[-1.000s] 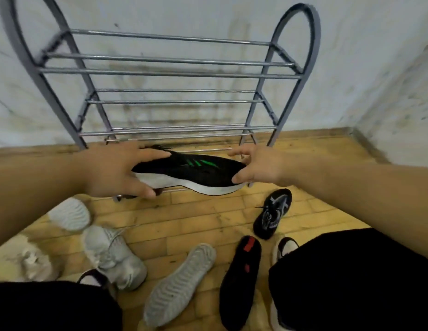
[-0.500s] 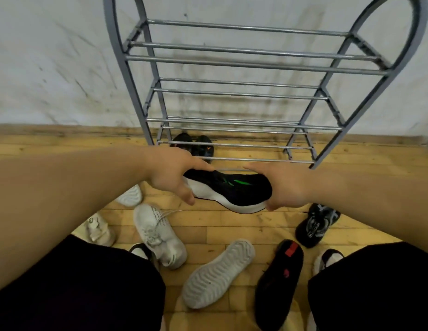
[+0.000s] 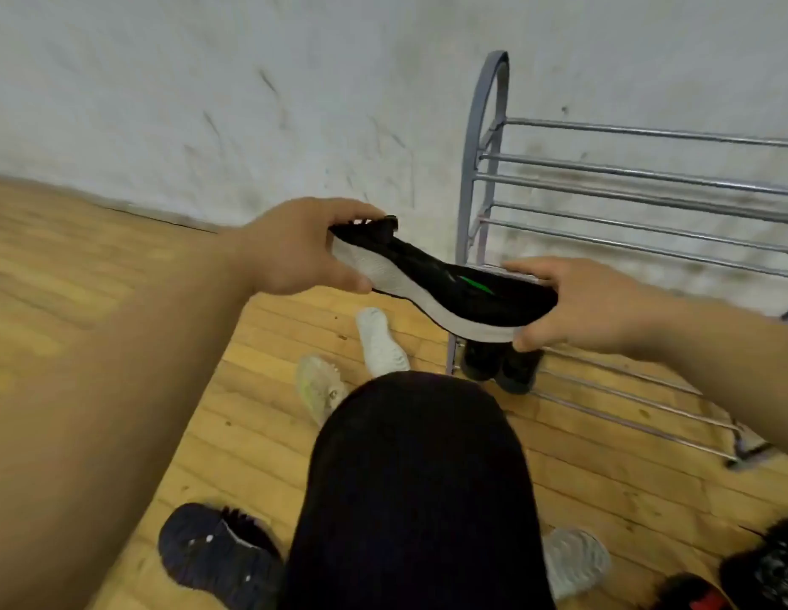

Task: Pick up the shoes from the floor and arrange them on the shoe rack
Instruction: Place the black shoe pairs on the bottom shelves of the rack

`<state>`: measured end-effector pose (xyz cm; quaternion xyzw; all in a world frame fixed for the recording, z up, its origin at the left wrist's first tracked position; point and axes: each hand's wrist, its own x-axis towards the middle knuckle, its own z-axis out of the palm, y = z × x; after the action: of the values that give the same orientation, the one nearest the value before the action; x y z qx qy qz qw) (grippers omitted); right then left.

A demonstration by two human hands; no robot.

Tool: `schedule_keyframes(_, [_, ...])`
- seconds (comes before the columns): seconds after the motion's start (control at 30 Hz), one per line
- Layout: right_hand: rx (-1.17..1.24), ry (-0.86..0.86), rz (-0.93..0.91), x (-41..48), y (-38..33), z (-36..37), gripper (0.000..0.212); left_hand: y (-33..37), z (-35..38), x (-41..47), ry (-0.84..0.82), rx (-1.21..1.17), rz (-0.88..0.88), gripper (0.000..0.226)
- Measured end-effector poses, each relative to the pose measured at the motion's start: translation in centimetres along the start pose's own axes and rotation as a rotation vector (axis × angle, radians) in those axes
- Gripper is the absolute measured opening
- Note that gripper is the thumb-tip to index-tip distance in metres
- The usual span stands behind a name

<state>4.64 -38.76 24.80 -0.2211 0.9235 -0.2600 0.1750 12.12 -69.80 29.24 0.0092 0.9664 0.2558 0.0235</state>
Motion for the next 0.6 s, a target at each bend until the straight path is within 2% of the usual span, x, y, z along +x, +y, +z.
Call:
schedule_keyframes(0.1, [-0.161, -0.069, -0.129, 3.1, -6.8, 2.4, 0.101, -7.4, 2.3, -5.7, 0.169, -0.174, -0.183, 0.079])
schedule_keyframes(0.2, [-0.281, -0.225, -0.213, 6.1, -13.1, 6.0, 0.096, -14.0, 6.7, -11.3, 0.222, -0.365, -0.354, 0.077])
schedule_keyframes(0.27, [-0.211, -0.378, -0.187, 7.7, -16.4, 8.9, 0.09, -17.2, 10.0, -14.4, 0.211, -0.436, -0.46, 0.079])
schedule_keyframes(0.33, [-0.237, -0.449, -0.183, 8.6, -18.3, 12.8, 0.067, -19.7, 13.2, -16.9, 0.194, -0.483, -0.563, 0.082])
schedule_keyframes(0.4, [-0.362, -0.395, -0.205, 9.5, -18.5, 17.4, 0.042, -21.6, 16.0, -18.9, 0.208, -0.52, -0.652, 0.083])
schedule_keyframes(0.43, [-0.407, -0.402, -0.202, 9.7, -18.3, 19.7, 0.036, -22.4, 17.2, -19.7, 0.212, -0.531, -0.685, 0.082])
schedule_keyframes(0.5, [-0.474, -0.486, -0.177, 10.5, -18.1, 22.9, 0.036, -23.9, 19.6, -21.2, 0.186, -0.528, -0.736, 0.084])
schedule_keyframes(0.6, [-0.427, -0.487, -0.191, 11.1, -19.1, 24.4, 0.047, -25.8, 22.9, -22.7, 0.185, -0.526, -0.852, 0.088])
